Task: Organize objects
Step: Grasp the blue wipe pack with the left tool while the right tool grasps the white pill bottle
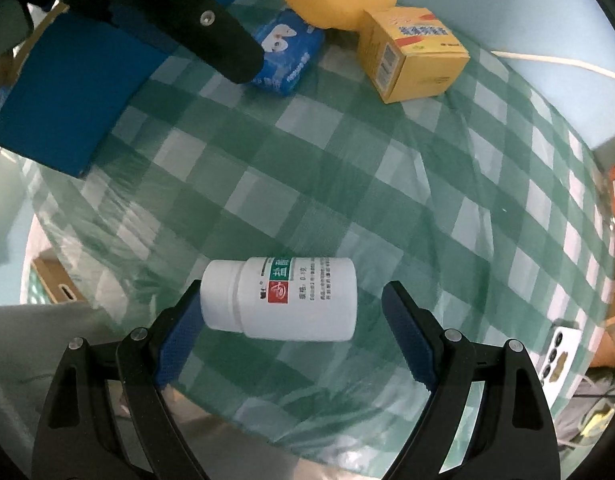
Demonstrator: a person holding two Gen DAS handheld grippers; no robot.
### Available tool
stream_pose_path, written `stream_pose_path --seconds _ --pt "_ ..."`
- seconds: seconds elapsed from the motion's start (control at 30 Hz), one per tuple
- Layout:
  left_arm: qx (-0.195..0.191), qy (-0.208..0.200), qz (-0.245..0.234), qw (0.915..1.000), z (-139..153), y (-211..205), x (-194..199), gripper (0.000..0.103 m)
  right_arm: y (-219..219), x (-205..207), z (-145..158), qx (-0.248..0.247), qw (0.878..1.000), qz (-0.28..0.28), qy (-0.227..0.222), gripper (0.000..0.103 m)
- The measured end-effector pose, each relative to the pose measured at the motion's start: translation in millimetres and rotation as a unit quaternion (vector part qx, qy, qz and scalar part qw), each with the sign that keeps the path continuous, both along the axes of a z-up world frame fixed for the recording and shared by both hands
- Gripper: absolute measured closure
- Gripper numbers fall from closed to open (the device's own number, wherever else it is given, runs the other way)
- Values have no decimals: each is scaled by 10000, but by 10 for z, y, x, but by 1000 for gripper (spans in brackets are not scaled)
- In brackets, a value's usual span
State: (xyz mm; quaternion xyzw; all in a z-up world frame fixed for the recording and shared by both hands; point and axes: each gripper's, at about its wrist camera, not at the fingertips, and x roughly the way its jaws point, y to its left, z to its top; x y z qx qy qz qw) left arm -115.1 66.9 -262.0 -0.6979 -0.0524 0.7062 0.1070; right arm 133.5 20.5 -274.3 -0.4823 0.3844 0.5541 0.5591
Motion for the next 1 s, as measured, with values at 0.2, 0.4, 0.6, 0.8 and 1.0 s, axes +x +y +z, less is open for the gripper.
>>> stream_pose_path --seconds 0.2,0.4,0.6,0.8,1.0 --pt "-7 -98 114 9999 -97 1 -95 15 29 152 24 138 9997 -223 13 34" --pt "-83 -169 390 9991 -256 -13 -276 15 131 471 147 271 9954 -868 303 34" --pt "-332 -139 588 9976 -386 -21 -392 12 223 624 239 388 9919 -1149 378 34" --pt "-668 255 273 9971 -348 81 -398 28 321 629 303 485 9918 -1129 338 34" --pt "-692 470 -75 9965 -260 69 -290 61 377 616 344 512 9927 -1054 270 33"
